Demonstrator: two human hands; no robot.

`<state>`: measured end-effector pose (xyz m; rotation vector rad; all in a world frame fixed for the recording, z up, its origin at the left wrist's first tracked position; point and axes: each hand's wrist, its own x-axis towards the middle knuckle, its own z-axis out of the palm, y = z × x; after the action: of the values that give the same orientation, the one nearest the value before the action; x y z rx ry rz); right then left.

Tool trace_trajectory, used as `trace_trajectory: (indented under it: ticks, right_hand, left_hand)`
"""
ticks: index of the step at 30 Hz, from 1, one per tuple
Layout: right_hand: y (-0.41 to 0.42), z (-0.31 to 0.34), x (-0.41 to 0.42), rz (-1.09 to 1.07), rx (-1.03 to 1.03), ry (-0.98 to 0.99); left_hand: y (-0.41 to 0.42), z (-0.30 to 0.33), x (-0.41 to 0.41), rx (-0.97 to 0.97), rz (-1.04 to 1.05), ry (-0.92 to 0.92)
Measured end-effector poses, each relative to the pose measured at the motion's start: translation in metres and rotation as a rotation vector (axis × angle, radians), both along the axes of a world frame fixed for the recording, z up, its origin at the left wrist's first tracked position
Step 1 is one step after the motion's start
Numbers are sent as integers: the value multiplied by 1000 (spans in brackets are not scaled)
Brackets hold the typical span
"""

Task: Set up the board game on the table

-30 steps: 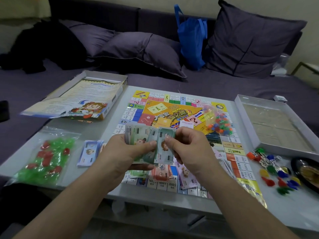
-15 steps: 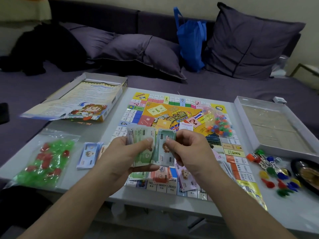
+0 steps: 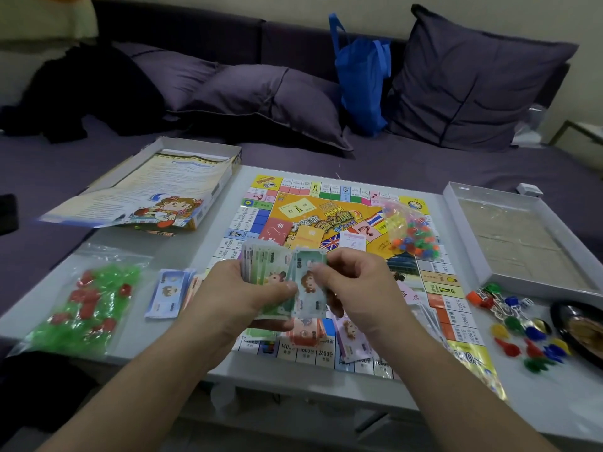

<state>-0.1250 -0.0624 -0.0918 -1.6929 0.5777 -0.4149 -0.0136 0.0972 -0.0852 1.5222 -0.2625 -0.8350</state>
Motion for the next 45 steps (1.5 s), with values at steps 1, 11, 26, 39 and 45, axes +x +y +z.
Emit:
trace_trajectory:
  ticks: [1,11,26,39,45]
  right_hand:
    - [-2,0,1,-15,12,6]
    - [2,-28,1,482,-748,559]
    - [2,-22,-9,456,-969,576]
    - [3,-29,-11,551,-979,569]
    - [2,-30,-9,564,-992,529]
  left_hand:
    - [1,-1,2,10,18,-12]
    - [7,-4,24,1,213,-52]
    - [9,-2,27,-34,210,-28]
    - [8,-1,27,-43,216,-28]
    - [9,3,29,-61,219,-26]
